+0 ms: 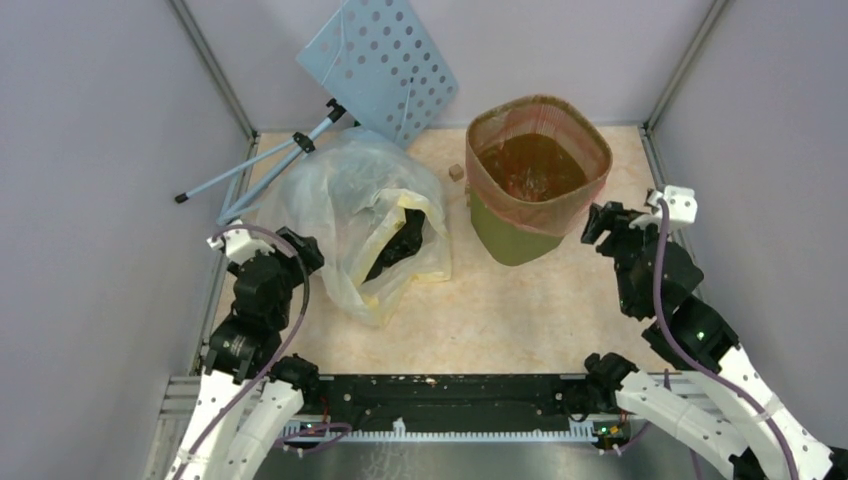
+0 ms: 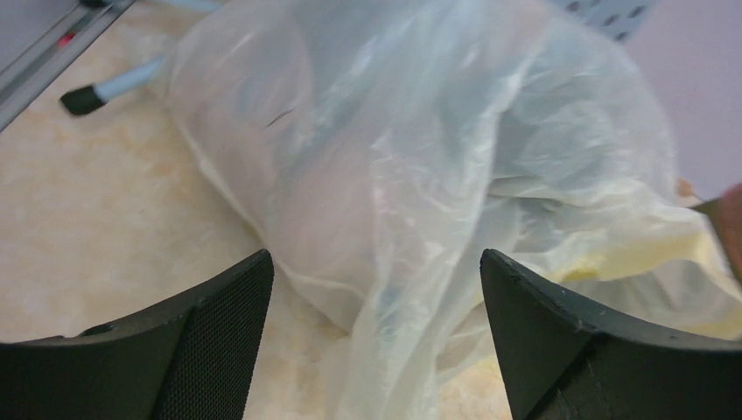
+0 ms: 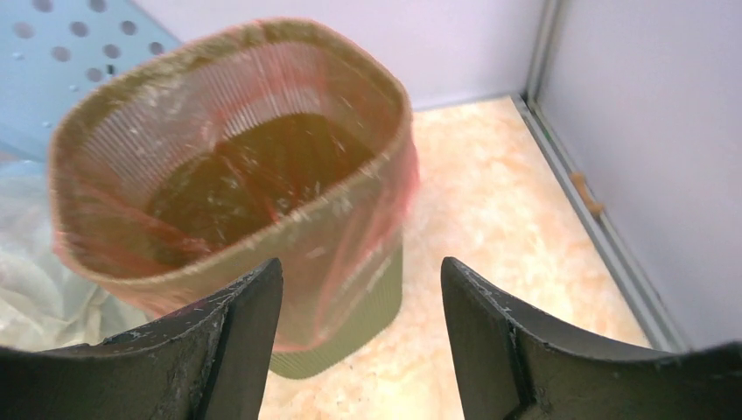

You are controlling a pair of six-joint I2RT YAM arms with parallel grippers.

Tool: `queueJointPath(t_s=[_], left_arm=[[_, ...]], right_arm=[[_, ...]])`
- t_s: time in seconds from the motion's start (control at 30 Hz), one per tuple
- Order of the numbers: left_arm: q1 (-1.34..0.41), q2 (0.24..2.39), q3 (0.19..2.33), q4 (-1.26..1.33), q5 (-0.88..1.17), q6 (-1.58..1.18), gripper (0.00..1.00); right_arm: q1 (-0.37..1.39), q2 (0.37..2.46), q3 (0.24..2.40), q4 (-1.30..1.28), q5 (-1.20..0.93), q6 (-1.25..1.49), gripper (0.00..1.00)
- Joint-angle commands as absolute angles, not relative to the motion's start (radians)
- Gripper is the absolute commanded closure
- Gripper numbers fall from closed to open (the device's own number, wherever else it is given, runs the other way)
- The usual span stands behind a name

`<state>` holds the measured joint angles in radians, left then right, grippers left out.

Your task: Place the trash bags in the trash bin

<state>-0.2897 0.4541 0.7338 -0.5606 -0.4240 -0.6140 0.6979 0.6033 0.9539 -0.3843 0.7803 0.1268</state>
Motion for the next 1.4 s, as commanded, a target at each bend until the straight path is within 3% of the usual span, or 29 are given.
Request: queueJointPath(t_s=[0.0,0.37,0.53,0.9,1.1,1.2,1.37], left_arm=[[-0.29,0.504,0.643,-0.637,-0.581,-0.727,0.08],[-0.287,0.702,0.47,-0.43,-0.598,-0.977,0.07],[-0.281,0.853,0.346,0.12,-0.35,-0.801,0.05],[-0.279,1.382,0.593,0.508,-0.013,-0.589,0.02],[-0.283,1.522,0.761,0.472,0.104,-0.54,0.02],[-0.284,1.422,0.691,0.438,0.063,-0.546,0.01],[-0.284,1.159,0.614,0.128,-0.086,-0.578,0.01]], right_arm=[[0.694,0.499,0.846,-0.414,0.91,0.324,0.34],[0.695,0.383,0.602,-0.478,0.91,0.513,0.34],[0.695,0.382,0.538,-0.452,0.861,0.523,0.34],[0.695,0.373,0.432,-0.423,0.83,0.608,0.26],[0.694,0.374,0.399,-0.428,0.826,0.644,0.25],[0.693,0.374,0.394,-0.449,0.842,0.659,0.23],[0.637,0.435,0.39,-0.405,0.758,0.693,0.2]])
